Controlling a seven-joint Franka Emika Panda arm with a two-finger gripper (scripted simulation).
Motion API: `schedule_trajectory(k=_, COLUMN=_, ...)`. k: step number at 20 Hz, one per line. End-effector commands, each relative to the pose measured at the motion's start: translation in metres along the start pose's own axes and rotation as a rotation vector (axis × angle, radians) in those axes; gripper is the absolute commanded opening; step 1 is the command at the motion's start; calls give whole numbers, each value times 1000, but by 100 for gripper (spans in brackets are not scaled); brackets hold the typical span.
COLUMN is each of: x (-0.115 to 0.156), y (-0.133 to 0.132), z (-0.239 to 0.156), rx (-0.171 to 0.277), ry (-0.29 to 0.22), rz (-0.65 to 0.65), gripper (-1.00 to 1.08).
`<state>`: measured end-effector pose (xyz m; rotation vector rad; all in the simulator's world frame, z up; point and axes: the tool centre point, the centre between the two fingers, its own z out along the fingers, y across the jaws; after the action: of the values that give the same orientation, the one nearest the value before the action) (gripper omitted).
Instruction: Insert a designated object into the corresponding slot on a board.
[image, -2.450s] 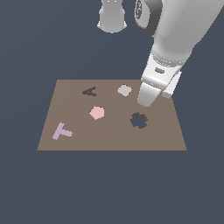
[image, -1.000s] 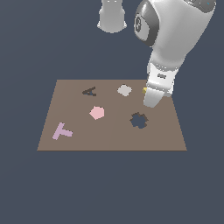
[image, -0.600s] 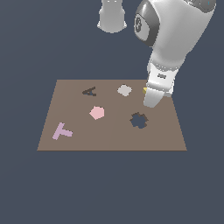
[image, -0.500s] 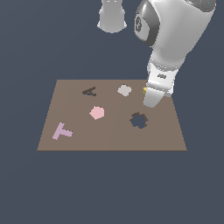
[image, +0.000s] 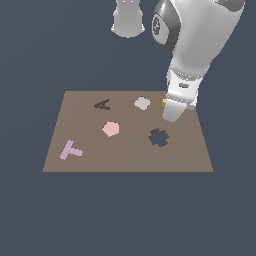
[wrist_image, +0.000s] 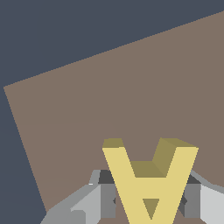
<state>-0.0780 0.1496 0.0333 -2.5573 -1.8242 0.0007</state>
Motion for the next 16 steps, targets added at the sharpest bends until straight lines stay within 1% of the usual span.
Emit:
schedule_trajectory(k=1, x=-6, y=1, z=0, rx=0, ry=0, rz=-9, gripper=-100)
schedule_trajectory(k=8, x=-36, y=3, z=-1, rx=0, ry=0, rz=-66, gripper=-100)
schedule_trajectory(k=16, x=-91, y=12, z=-3, rx=0, ry=0, rz=-170, gripper=-100)
